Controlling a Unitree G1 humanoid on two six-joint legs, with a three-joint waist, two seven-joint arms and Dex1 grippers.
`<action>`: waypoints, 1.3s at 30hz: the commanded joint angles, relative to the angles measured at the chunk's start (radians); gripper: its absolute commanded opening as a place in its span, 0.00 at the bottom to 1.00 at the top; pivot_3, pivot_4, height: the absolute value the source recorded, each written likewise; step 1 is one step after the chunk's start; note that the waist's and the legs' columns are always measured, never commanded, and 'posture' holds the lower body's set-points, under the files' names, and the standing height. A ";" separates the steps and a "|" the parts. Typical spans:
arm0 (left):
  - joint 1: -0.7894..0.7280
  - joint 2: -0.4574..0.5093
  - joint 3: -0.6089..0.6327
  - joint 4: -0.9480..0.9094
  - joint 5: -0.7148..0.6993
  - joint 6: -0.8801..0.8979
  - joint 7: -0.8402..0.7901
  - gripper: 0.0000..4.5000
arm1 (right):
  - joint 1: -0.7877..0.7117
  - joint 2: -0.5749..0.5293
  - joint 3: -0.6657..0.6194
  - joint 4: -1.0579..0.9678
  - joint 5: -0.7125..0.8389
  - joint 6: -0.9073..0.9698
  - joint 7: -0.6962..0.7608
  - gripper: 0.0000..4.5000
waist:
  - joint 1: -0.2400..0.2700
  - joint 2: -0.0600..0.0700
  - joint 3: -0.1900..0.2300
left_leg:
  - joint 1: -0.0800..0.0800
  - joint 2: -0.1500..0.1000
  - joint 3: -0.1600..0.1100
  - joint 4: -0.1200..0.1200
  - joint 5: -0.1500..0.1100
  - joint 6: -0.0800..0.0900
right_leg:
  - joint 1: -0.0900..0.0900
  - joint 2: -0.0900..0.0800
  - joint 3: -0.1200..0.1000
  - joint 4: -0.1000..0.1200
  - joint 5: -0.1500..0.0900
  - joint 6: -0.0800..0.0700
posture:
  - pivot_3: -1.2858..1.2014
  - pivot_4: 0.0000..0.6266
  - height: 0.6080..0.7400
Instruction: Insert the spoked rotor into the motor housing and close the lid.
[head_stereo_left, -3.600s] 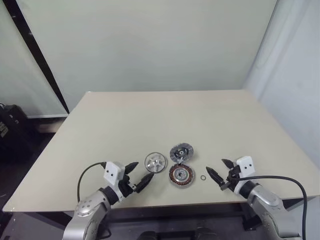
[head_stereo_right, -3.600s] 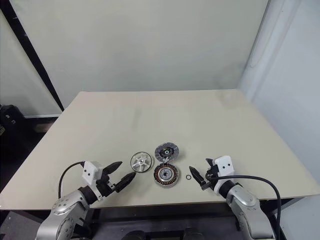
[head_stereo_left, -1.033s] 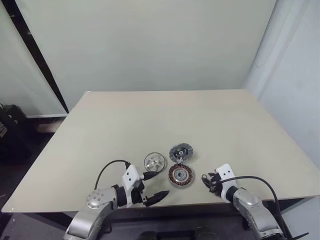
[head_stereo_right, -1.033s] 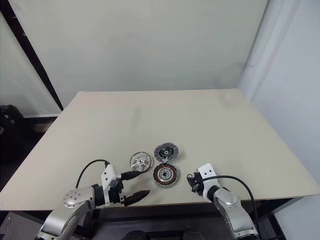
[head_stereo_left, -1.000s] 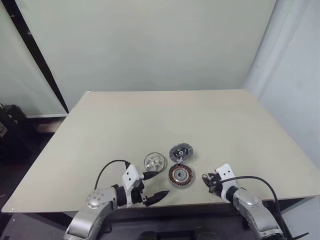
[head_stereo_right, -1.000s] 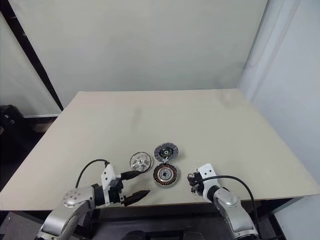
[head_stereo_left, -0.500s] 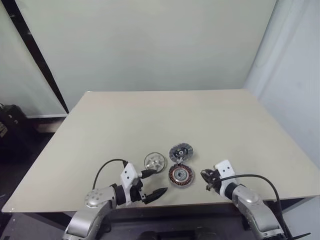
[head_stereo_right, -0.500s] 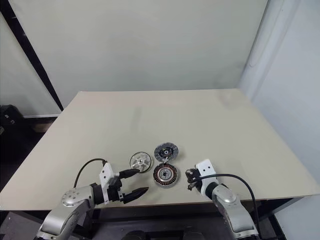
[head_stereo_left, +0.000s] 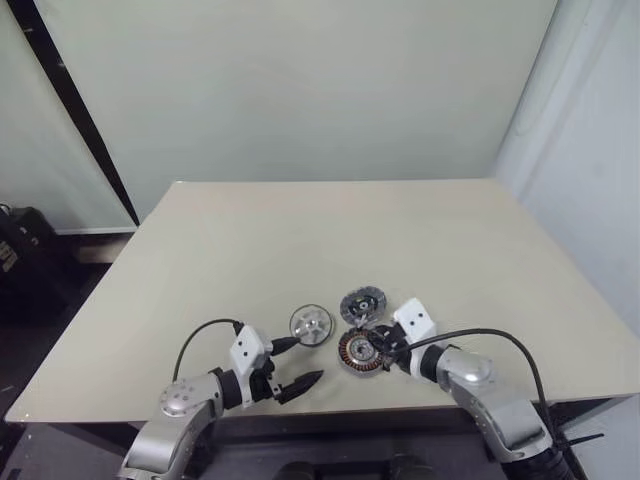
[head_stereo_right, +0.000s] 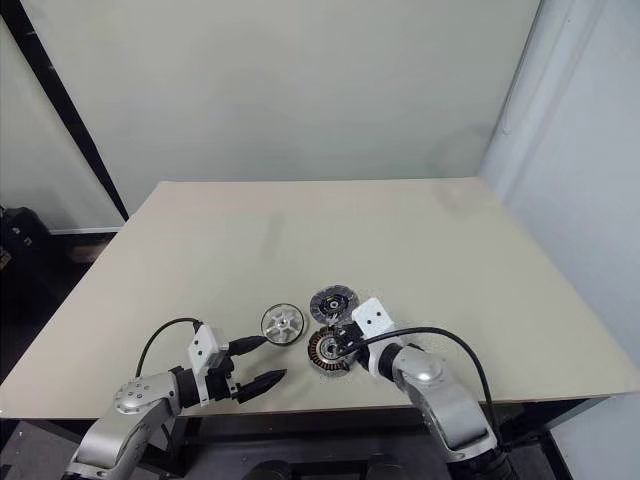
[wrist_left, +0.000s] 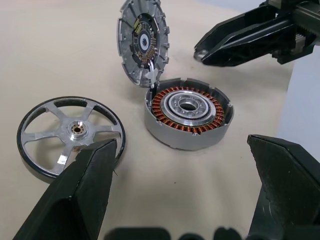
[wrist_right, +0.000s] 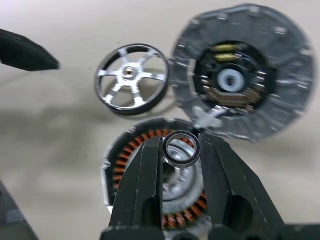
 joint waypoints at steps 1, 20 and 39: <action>-0.014 -0.003 0.002 -0.030 0.000 -0.017 -0.007 1.00 | -0.032 0.013 0.007 0.008 -0.007 -0.016 -0.008 0.18 | 0.000 0.000 0.000 | 0.000 0.000 0.000 0.000 0.000 0.000 | 0.000 0.000 0.000 0.000 0.000 0.000 | 0.52 0.00 1.00; -0.021 -0.017 -0.027 -0.030 0.022 -0.039 -0.019 1.00 | -0.037 0.062 0.019 0.146 -0.015 -0.077 -0.025 0.18 | 0.000 0.000 0.000 | 0.000 0.000 0.001 0.000 0.000 0.000 | 0.000 0.000 -0.001 0.000 0.000 0.000 | 0.52 0.00 1.00; -0.016 -0.029 -0.022 -0.025 0.026 -0.053 -0.003 1.00 | -0.025 0.069 0.027 0.198 -0.036 -0.105 -0.025 0.18 | 0.000 0.000 0.000 | 0.000 0.000 0.001 0.000 0.000 0.000 | 0.001 0.000 -0.001 0.000 0.000 0.000 | 0.52 0.00 1.00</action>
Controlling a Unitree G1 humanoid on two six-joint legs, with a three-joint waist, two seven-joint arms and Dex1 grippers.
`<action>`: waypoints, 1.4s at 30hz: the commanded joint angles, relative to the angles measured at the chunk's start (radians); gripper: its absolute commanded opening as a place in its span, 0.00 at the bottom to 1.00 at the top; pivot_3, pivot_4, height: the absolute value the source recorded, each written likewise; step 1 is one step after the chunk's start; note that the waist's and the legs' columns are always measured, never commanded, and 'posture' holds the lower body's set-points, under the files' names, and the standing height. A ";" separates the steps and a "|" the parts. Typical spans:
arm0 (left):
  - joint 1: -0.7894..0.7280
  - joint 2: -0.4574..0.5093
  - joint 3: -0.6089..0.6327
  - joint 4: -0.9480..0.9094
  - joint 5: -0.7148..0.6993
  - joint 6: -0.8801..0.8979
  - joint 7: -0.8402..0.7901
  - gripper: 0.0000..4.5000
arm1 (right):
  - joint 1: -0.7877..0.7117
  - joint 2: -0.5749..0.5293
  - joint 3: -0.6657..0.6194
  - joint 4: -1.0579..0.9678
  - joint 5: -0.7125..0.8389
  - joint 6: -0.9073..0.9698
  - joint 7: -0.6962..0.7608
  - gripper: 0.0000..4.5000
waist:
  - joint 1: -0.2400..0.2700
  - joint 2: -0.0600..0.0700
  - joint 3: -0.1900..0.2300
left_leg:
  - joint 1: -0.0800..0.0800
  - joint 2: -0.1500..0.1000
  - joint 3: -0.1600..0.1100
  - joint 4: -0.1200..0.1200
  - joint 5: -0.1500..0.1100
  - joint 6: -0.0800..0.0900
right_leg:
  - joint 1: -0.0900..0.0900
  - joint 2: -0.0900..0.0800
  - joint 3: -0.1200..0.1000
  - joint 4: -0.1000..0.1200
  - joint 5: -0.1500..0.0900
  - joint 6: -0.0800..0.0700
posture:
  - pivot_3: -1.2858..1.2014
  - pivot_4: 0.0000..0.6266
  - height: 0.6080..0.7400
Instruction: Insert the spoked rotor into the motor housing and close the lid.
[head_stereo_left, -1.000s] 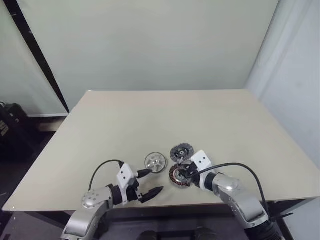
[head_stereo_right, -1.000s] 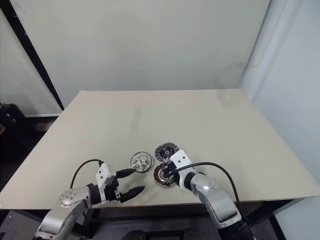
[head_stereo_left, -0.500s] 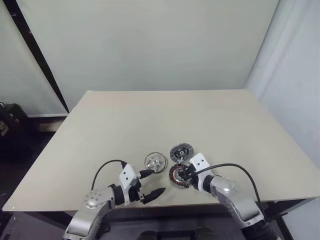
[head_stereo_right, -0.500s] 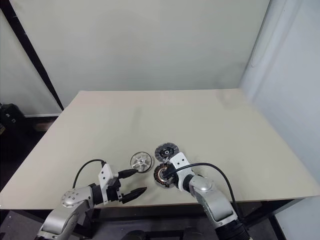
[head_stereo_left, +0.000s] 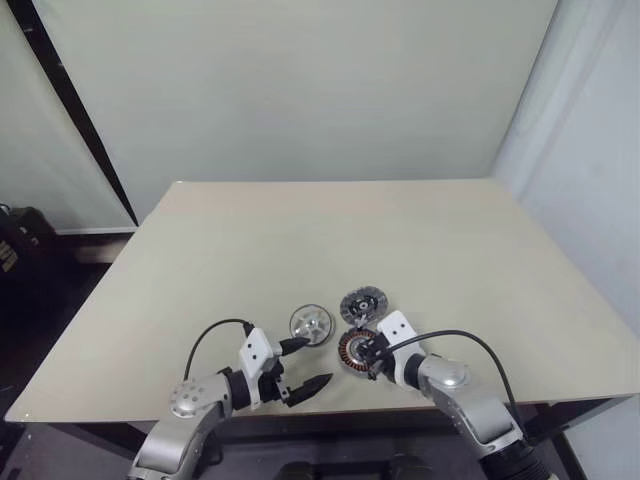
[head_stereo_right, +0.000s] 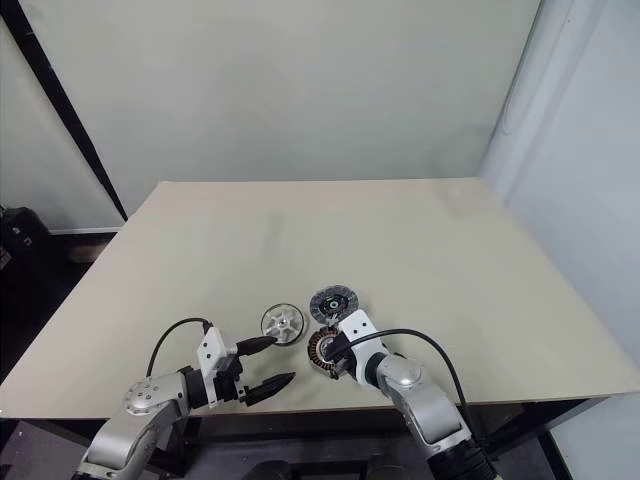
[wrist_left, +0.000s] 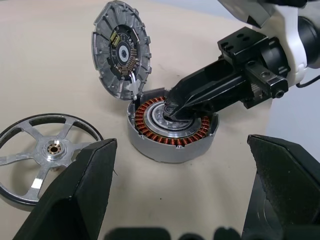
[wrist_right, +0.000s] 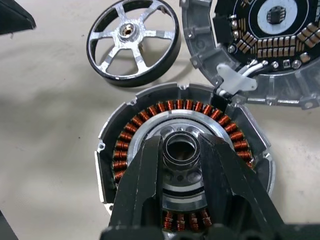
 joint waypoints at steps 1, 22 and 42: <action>-0.011 -0.002 0.007 -0.024 0.002 -0.013 0.004 1.00 | -0.009 0.005 -0.008 -0.018 0.001 -0.017 0.001 0.18 | 0.000 0.000 0.000 | 0.000 0.000 0.000 0.000 0.000 0.000 | 0.000 0.000 0.000 0.000 0.000 0.000 | 0.52 0.00 1.00; -0.011 0.000 0.007 -0.029 0.001 -0.010 0.012 1.00 | -0.009 0.009 -0.009 -0.003 0.002 -0.017 0.002 0.18 | 0.000 0.000 0.000 | 0.000 0.000 0.000 0.000 0.000 0.000 | 0.000 0.000 0.000 0.000 0.000 0.000 | 0.52 0.00 1.00; 0.000 -0.001 0.007 -0.034 0.001 -0.014 0.018 1.00 | -0.009 0.016 -0.005 0.006 -0.003 -0.020 0.000 0.18 | 0.000 0.000 0.000 | 0.000 0.000 0.000 0.000 0.000 0.000 | 0.001 0.000 0.000 0.000 0.000 0.000 | 0.52 0.00 1.00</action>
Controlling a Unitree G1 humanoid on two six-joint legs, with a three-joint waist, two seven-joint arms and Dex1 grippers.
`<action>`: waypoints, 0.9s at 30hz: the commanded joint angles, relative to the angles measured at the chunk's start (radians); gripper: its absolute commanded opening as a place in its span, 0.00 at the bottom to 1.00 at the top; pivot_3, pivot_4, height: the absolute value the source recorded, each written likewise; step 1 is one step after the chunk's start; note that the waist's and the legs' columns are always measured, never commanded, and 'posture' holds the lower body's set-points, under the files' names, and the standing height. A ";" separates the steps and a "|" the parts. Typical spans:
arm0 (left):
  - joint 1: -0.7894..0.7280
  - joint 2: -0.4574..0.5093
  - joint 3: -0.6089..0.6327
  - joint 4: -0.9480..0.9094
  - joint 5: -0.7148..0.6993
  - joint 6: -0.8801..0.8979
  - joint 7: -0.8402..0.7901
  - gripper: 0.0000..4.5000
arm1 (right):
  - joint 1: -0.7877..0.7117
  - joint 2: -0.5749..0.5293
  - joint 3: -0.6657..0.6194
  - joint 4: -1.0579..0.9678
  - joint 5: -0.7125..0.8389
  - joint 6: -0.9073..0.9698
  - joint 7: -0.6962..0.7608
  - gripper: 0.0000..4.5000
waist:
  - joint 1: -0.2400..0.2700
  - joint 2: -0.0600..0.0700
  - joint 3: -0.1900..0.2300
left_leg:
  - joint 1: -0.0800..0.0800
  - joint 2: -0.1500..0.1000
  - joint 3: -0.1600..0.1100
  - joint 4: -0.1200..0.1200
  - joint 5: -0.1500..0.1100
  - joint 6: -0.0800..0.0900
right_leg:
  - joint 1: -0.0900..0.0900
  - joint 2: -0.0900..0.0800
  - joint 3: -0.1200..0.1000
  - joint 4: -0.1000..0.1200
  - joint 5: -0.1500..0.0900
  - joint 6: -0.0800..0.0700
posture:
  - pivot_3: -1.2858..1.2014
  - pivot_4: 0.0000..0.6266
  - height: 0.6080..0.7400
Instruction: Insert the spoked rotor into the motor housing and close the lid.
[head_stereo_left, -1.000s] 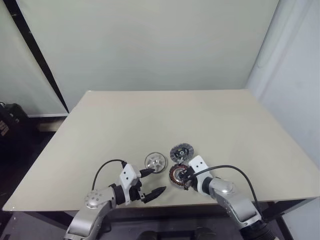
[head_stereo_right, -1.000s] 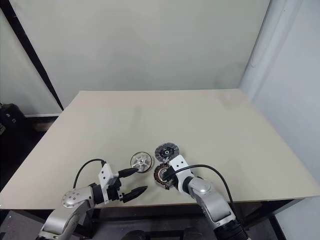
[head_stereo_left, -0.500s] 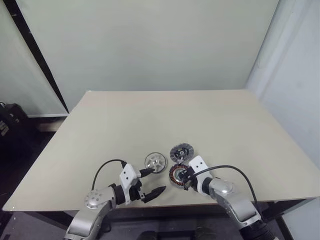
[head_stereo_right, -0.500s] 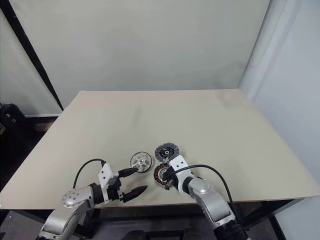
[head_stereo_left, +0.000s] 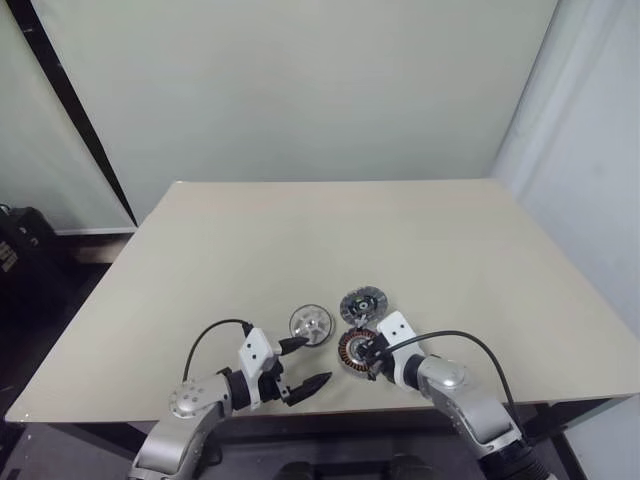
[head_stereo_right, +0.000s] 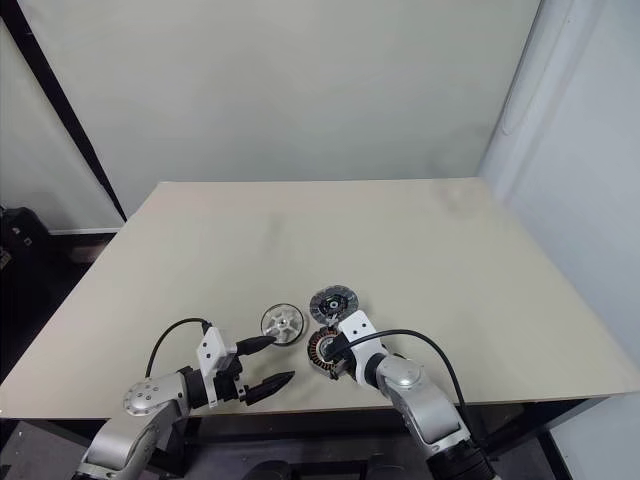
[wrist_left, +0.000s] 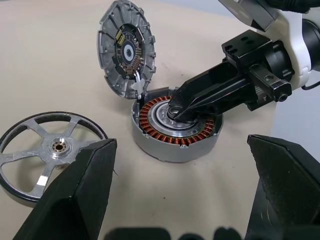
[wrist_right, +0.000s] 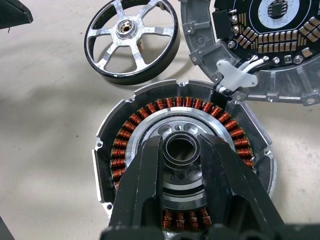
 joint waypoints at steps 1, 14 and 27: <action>-0.004 -0.001 0.007 -0.034 0.001 -0.013 0.003 1.00 | -0.011 0.006 -0.006 -0.006 -0.001 -0.012 0.001 0.18 | 0.000 0.000 0.000 | 0.000 0.000 0.000 0.000 0.000 0.000 | 0.000 0.000 0.000 0.000 0.000 0.000 | 0.52 0.00 1.00; -0.007 -0.003 0.006 -0.032 0.002 -0.013 0.005 1.00 | -0.012 -0.001 -0.001 -0.013 0.001 -0.003 0.015 0.53 | 0.000 0.000 0.000 | 0.000 0.000 0.000 0.000 0.000 0.000 | 0.000 0.000 0.000 0.000 0.000 0.000 | 0.52 0.00 1.00; -0.007 -0.004 0.006 -0.033 0.000 -0.011 0.006 1.00 | 0.009 0.014 -0.058 -0.149 0.035 0.033 -0.008 0.87 | 0.000 0.000 0.000 | 0.000 0.000 -0.001 0.001 0.000 0.000 | 0.000 0.000 0.000 0.000 0.000 0.000 | 0.52 0.00 1.00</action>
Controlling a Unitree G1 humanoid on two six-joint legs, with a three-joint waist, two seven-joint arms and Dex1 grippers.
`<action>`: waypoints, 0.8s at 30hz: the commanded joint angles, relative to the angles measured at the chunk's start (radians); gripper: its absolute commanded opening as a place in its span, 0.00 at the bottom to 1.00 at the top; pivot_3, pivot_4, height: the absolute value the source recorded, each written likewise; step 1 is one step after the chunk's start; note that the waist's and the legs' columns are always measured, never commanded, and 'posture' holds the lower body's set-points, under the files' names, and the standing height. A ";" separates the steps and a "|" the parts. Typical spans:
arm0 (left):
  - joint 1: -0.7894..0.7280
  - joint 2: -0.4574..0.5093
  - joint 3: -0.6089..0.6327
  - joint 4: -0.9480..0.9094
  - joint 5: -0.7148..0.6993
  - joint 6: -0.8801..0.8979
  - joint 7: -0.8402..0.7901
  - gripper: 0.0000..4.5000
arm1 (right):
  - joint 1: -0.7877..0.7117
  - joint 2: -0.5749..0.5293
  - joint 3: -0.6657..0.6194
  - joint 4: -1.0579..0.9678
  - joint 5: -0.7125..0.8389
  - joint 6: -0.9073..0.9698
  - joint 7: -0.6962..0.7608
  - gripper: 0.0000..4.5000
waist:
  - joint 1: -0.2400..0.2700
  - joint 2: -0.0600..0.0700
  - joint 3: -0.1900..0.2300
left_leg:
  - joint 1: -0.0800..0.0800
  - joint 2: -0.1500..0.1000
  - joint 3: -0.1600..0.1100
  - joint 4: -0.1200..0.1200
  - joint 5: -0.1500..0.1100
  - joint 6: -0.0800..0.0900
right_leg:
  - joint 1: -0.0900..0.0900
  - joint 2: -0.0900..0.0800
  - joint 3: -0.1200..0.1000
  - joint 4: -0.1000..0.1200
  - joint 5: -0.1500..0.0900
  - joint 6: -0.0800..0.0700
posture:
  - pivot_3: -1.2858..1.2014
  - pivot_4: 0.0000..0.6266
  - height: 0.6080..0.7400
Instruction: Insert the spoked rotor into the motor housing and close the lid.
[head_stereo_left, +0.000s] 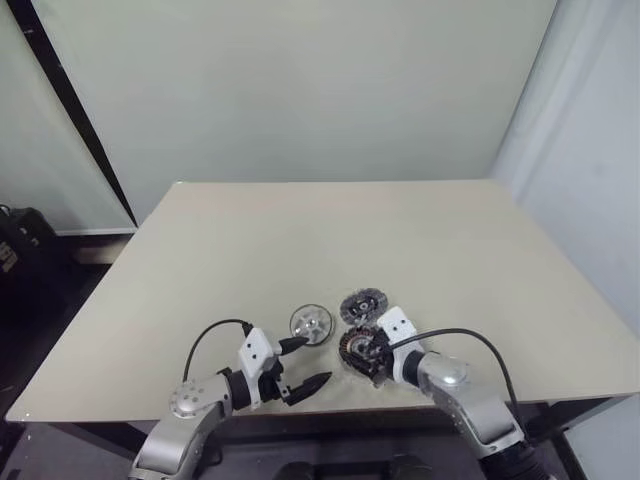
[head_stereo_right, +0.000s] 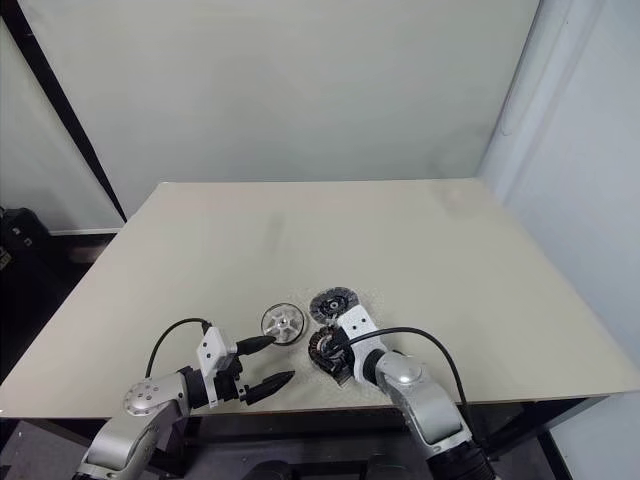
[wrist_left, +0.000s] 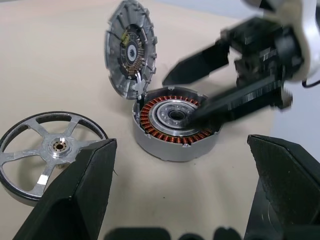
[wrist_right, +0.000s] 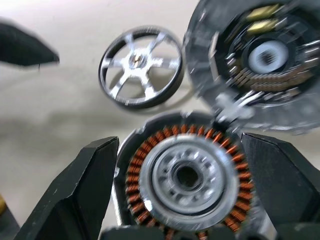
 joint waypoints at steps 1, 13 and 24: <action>-0.007 -0.002 0.006 -0.033 0.000 -0.011 0.001 1.00 | 0.004 -0.001 -0.026 -0.054 0.013 0.004 -0.013 0.82 | 0.000 0.000 0.000 | 0.000 0.000 0.000 0.000 0.000 0.000 | 0.000 0.000 0.000 0.000 0.000 0.000 | 0.52 0.00 1.00; -0.003 -0.006 0.021 -0.046 -0.011 0.008 0.022 1.00 | -0.029 0.015 0.027 0.140 -0.056 -0.068 -0.044 0.00 | 0.000 0.000 0.000 | 0.000 0.000 0.001 -0.001 0.000 0.000 | 0.000 0.000 0.000 0.000 0.000 0.000 | 0.52 0.00 1.00; 0.053 -0.010 0.096 -0.111 -0.082 0.208 0.130 1.00 | -0.008 -0.015 -0.018 -0.005 -0.010 -0.028 -0.009 0.09 | 0.000 0.000 0.000 | 0.000 0.000 0.000 -0.001 0.000 0.000 | 0.000 0.000 0.000 0.000 0.000 0.000 | 0.52 0.00 1.00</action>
